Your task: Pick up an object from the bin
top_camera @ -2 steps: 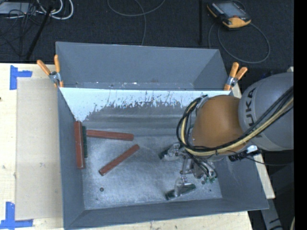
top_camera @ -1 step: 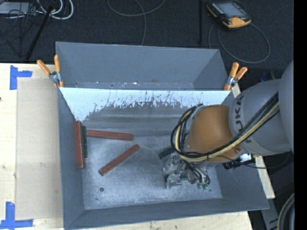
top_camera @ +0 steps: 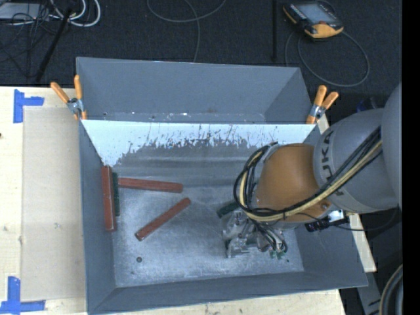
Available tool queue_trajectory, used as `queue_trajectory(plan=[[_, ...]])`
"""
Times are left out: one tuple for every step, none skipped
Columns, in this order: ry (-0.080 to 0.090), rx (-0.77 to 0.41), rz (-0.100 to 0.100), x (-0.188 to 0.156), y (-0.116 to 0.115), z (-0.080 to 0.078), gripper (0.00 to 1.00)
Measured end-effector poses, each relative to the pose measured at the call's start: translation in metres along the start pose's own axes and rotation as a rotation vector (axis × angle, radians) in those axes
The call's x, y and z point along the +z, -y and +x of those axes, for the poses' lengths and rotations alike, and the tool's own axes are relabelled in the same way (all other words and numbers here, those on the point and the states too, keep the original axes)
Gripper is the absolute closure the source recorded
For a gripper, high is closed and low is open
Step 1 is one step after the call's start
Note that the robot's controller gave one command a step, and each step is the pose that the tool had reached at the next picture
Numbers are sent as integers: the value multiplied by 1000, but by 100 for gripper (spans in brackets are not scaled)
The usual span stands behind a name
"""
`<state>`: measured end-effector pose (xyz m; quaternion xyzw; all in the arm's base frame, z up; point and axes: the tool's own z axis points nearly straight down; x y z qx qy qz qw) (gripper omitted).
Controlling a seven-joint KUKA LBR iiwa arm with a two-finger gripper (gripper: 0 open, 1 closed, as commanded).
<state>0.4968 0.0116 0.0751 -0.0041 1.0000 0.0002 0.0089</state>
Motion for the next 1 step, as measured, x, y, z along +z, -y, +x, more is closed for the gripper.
queue_trajectory(plan=[[-13,11,1,-170,15,-5,100]])
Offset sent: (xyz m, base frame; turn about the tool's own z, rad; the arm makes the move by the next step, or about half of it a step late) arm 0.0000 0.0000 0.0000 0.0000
